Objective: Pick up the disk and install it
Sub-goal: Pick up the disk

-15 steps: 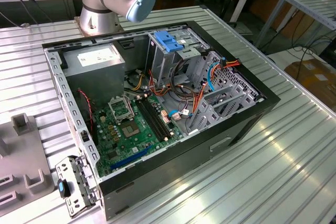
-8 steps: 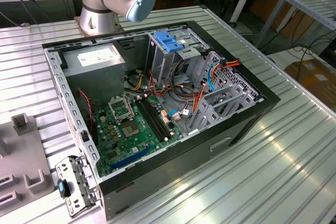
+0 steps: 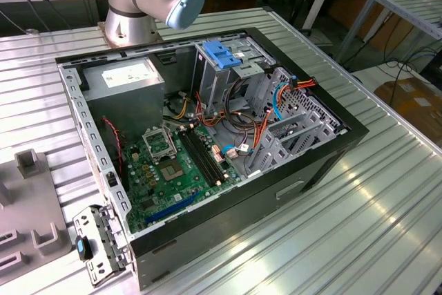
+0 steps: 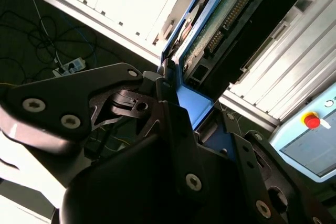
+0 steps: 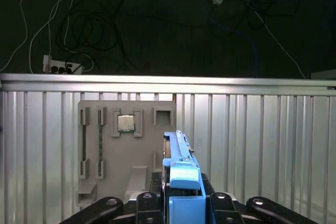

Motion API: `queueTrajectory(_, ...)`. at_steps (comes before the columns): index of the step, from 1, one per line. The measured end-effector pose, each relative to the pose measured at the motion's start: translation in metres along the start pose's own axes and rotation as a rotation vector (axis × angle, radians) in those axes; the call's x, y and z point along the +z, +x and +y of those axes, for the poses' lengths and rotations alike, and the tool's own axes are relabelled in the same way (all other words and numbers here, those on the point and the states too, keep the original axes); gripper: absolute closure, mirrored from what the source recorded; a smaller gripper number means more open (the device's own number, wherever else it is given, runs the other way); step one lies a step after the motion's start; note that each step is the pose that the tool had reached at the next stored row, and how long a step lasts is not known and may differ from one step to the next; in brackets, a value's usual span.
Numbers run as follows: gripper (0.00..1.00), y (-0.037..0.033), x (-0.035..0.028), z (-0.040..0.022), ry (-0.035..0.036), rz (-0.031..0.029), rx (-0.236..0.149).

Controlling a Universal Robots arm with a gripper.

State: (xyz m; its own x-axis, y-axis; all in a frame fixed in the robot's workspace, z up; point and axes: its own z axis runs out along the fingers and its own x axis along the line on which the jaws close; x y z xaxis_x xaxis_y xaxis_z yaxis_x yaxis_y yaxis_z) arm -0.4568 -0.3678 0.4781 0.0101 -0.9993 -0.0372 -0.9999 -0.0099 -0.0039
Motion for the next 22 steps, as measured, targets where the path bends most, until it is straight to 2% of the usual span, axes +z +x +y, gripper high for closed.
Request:
queueTrajectory(12,0.63,0.0000,-0.0005,-0.0019,-0.0009,0.0000,0.000)
queueTrajectory(19,0.63,0.0000,-0.0005,-0.0069,-0.0009,0.0000,0.000)
queueTrajectory(22,0.63,0.0000,-0.0004,-0.0109,-0.0010,0.0000,0.000)
